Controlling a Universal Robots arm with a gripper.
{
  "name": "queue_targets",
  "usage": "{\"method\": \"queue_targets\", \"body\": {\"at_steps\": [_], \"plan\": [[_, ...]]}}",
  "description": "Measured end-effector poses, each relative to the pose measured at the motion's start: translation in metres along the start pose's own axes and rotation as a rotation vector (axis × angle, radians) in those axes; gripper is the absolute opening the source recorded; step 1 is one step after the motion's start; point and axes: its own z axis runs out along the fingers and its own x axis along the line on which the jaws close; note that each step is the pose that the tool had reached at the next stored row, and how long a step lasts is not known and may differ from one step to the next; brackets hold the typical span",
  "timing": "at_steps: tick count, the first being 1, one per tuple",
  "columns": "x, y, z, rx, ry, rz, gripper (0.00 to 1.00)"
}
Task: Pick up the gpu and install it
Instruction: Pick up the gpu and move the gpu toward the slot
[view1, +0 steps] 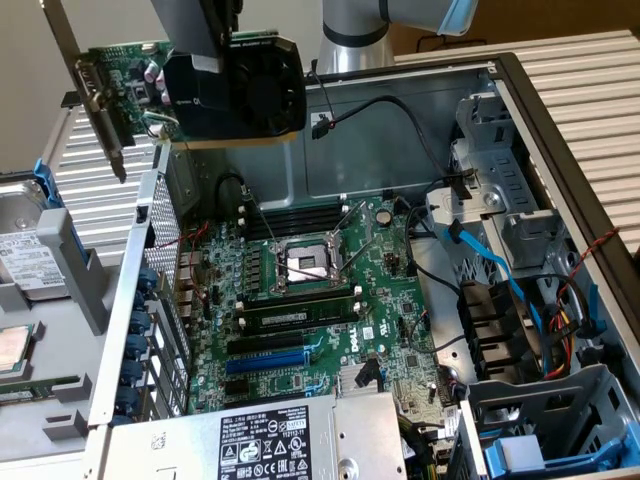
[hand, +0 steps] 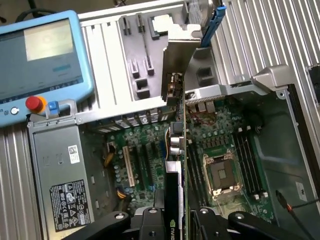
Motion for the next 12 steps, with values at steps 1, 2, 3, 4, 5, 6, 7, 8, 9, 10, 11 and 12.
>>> {"method": "queue_targets", "body": {"at_steps": [1,2,3,4,5,6,7,8,9,10,11,12], "plan": [[0.0000,0.0001,0.0000,-0.0022,0.0026,-0.017,0.27],[0.0000,0.0000,0.0000,-0.0053,0.0049,-0.032,0.27],[0.0000,0.0000,0.0000,-0.0091,0.0071,-0.045,0.27],[0.0000,0.0000,0.0000,-0.0135,0.0094,-0.059,0.27],[0.0000,0.0000,0.0001,-0.0172,0.0106,-0.065,0.27],[0.0000,0.0000,0.0001,-0.0173,0.0107,-0.064,0.27],[0.0000,0.0000,0.0000,-0.0174,0.0107,-0.065,0.27],[0.0000,0.0000,0.0000,-0.0174,0.0107,-0.065,0.27],[0.0000,0.0000,0.0000,-0.0193,0.0110,-0.065,0.27],[-0.0001,-0.0002,-0.0002,-0.0312,0.0132,-0.065,0.27],[-0.0001,-0.0002,-0.0001,-0.0451,0.0156,-0.066,0.27],[0.0000,-0.0001,0.0000,-0.0585,0.0178,-0.068,0.27]]}}
